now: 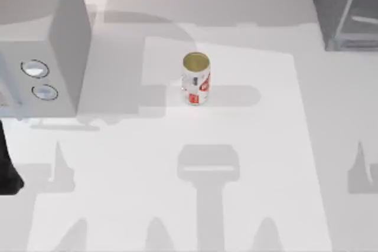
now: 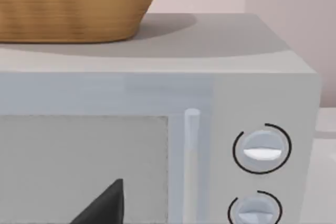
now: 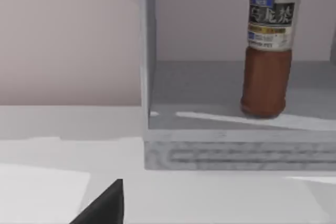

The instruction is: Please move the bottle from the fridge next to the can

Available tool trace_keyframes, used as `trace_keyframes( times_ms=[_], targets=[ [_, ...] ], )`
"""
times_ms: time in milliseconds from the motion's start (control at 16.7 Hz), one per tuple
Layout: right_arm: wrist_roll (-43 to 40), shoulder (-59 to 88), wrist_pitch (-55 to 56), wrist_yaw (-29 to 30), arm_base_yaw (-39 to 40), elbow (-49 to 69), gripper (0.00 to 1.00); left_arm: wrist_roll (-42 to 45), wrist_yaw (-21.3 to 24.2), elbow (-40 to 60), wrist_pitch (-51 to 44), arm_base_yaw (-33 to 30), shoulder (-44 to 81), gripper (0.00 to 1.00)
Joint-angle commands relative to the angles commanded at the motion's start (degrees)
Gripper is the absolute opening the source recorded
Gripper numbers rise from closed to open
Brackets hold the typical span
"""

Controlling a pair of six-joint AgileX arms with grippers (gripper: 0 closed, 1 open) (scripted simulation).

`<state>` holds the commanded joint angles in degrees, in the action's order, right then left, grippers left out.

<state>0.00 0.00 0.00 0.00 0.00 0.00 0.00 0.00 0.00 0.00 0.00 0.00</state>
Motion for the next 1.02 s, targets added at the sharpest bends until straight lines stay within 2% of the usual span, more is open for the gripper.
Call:
trace_keyframes(
  times_ms=[240,480,720,1020],
  targets=[
    [0.04,1.77,1.45,-0.16,-0.35,1.34,1.00,0.00,0.00,0.00,0.00,0.00,0.00,1.00],
    [0.32,12.64,9.23,-1.40,-1.98,8.47,1.00,0.00,0.00,0.00,0.00,0.00,0.00,1.00],
    [0.69,33.13,20.82,-3.57,-4.25,19.07,1.00,0.00,0.00,0.00,0.00,0.00,0.00,1.00],
    [0.95,68.29,36.93,-6.56,-7.50,33.78,1.00,0.00,0.00,0.00,0.00,0.00,0.00,1.00]
  ],
)
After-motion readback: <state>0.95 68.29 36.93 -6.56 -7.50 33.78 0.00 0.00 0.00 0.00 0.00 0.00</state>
